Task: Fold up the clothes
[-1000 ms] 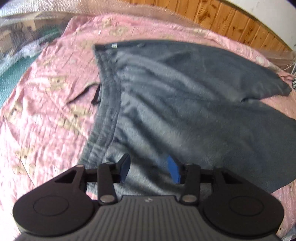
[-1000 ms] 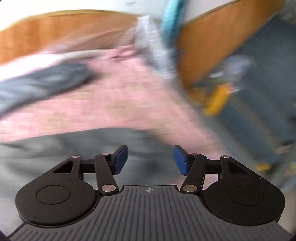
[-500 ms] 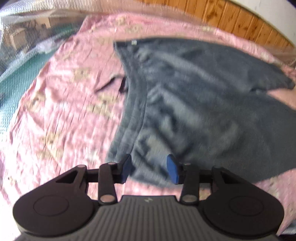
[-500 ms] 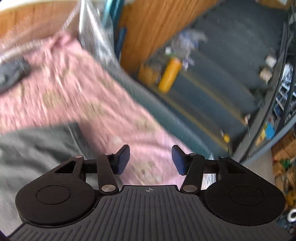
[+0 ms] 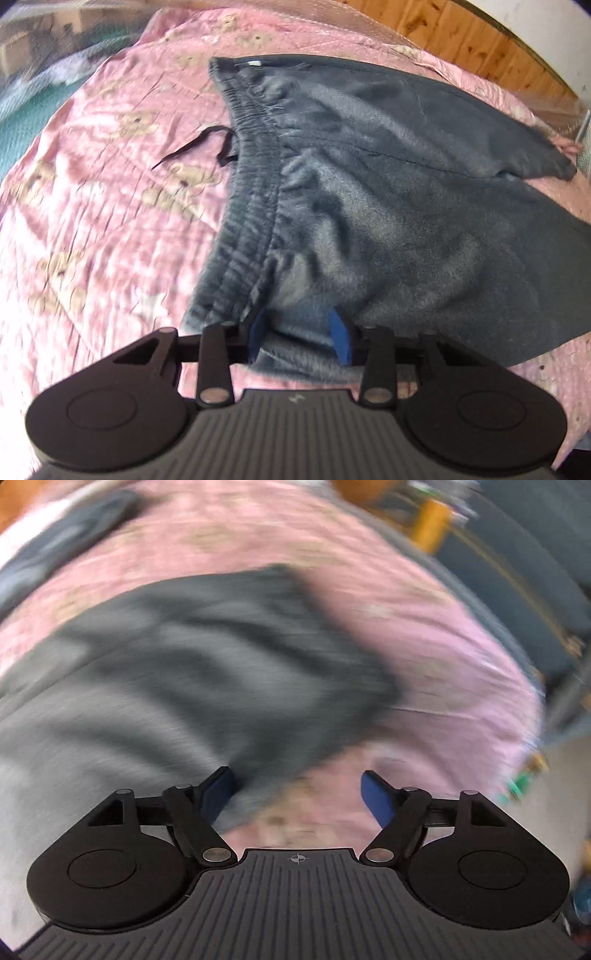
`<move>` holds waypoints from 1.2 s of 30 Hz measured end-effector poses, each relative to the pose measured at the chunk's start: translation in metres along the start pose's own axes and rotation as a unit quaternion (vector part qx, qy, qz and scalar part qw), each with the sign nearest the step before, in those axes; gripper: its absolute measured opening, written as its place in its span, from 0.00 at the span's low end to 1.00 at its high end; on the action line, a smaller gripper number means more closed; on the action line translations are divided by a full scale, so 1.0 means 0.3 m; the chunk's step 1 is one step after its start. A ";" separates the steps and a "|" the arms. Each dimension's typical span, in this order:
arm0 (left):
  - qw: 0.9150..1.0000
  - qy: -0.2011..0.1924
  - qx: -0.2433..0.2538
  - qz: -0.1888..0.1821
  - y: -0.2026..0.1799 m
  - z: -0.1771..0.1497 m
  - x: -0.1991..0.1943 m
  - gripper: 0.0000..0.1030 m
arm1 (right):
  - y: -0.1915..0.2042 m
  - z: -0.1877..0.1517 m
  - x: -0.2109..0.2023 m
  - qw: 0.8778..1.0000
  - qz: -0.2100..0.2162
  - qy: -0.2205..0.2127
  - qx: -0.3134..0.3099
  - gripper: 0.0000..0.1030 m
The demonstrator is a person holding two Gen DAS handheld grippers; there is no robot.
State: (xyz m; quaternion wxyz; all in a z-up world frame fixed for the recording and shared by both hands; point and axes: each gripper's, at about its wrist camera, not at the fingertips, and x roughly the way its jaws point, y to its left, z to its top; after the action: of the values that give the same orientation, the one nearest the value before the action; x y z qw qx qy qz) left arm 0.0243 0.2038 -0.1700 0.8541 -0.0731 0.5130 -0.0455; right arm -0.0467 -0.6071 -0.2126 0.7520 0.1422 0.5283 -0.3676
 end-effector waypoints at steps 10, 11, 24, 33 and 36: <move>0.999 0.006 -0.030 0.025 -0.118 0.034 0.002 0.44 | 0.256 0.450 -0.246 0.978 0.152 -0.122 -0.067 0.70; 0.999 0.005 -0.031 0.029 -0.142 0.049 0.005 0.44 | 0.319 0.516 -0.228 0.974 0.171 -0.125 -0.081 0.72; 0.990 0.008 -0.133 0.050 -0.493 0.142 -0.052 0.45 | 0.948 1.173 0.264 0.947 0.240 -0.087 -0.194 0.78; 0.984 -0.023 -0.175 -0.012 -0.654 0.389 0.066 0.45 | 0.903 1.170 0.220 0.895 0.351 -0.137 -0.237 0.09; 0.979 -0.036 -0.194 -0.048 -0.676 0.497 0.167 0.46 | 0.706 1.130 0.104 0.871 0.405 -0.167 -0.221 0.09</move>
State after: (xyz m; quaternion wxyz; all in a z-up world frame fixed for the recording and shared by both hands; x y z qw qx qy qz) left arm 0.1790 0.0080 -0.1097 0.8381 -0.2640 0.4770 0.0167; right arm 0.3415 -0.6779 -0.1415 0.9239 0.1100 0.3581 0.0779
